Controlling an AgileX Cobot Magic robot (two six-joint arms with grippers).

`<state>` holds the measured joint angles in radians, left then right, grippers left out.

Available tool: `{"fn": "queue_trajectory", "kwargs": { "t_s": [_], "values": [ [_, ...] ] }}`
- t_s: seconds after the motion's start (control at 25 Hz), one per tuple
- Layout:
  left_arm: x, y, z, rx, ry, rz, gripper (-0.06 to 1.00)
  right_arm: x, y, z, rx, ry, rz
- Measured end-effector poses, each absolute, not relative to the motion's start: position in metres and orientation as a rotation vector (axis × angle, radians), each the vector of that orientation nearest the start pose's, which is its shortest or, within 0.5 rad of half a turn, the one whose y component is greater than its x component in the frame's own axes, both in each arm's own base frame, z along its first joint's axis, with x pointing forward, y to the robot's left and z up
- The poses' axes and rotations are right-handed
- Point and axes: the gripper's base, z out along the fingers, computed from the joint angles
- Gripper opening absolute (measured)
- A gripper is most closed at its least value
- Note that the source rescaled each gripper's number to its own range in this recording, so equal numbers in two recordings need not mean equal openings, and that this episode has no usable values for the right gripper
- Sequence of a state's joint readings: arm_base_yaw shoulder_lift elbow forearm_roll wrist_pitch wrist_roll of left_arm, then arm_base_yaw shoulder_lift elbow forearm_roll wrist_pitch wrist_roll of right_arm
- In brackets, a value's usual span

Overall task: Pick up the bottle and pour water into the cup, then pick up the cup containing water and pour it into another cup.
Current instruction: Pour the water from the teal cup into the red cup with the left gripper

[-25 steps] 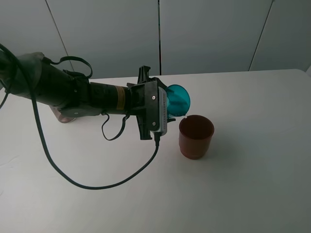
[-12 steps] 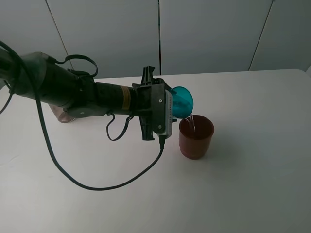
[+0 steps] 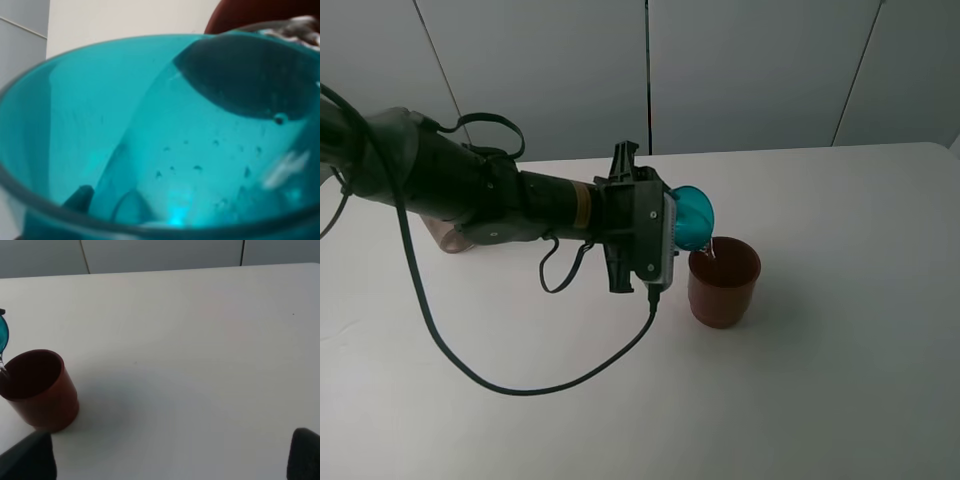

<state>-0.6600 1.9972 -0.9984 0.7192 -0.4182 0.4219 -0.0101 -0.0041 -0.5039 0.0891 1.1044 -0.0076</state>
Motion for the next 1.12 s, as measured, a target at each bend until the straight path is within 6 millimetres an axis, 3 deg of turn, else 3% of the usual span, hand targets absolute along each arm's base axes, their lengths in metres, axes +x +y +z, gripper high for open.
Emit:
{"fn": "queue_trajectory", "kwargs": {
  "t_s": [1.12],
  "values": [
    [0.299, -0.272, 0.135, 1.817, 1.241, 0.047, 0.08, -0.008, 0.007, 0.275, -0.004, 2.078, 0.096]
  ]
}}
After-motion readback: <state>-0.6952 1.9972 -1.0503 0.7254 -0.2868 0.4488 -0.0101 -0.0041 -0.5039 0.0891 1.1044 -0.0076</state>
